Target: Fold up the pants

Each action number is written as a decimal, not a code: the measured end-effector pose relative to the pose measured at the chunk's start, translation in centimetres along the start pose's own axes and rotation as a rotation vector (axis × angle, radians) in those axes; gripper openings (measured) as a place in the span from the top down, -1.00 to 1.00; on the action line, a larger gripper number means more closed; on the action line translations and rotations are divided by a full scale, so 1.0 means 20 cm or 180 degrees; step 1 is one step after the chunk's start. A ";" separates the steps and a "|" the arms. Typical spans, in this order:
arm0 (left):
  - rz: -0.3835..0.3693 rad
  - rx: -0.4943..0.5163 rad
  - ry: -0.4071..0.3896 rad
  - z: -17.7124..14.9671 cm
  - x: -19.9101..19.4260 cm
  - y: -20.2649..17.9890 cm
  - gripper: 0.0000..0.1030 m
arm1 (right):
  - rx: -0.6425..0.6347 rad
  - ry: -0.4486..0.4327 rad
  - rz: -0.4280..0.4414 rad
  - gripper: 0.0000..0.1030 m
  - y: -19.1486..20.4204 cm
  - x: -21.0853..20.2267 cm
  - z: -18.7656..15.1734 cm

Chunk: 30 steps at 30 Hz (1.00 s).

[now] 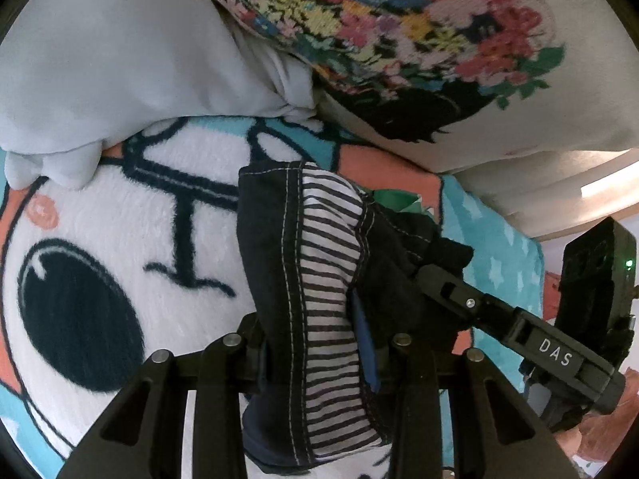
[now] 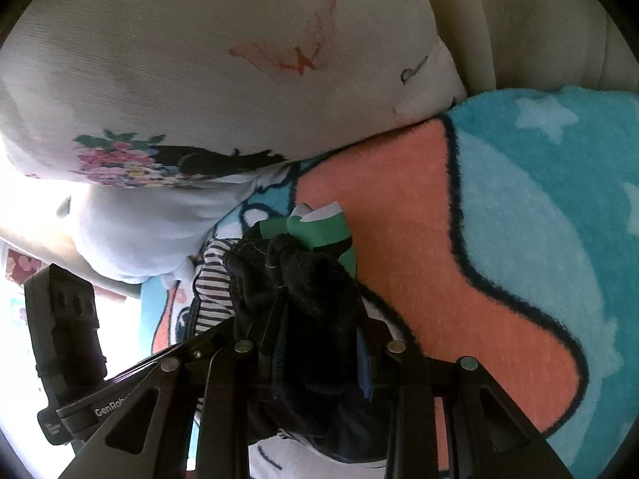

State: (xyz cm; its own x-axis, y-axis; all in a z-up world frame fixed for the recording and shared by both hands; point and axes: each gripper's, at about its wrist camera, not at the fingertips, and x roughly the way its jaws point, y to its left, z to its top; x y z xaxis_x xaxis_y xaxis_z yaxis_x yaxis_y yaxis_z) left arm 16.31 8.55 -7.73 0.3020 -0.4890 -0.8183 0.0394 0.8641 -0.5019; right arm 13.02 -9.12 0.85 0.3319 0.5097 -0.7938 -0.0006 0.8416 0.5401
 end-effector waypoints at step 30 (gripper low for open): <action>0.0028 -0.0150 0.0280 -0.17 0.03 0.14 -0.06 | 0.0178 0.0063 -0.0350 0.22 0.01 0.09 0.03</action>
State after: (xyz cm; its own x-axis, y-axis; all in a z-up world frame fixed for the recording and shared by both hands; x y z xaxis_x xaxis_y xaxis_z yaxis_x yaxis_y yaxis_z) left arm 13.42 10.28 -10.50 0.2172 -0.4918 -0.8432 -0.0085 0.8628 -0.5054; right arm 14.19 -8.26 -0.26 0.3084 0.4189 -0.8541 0.0876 0.8815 0.4640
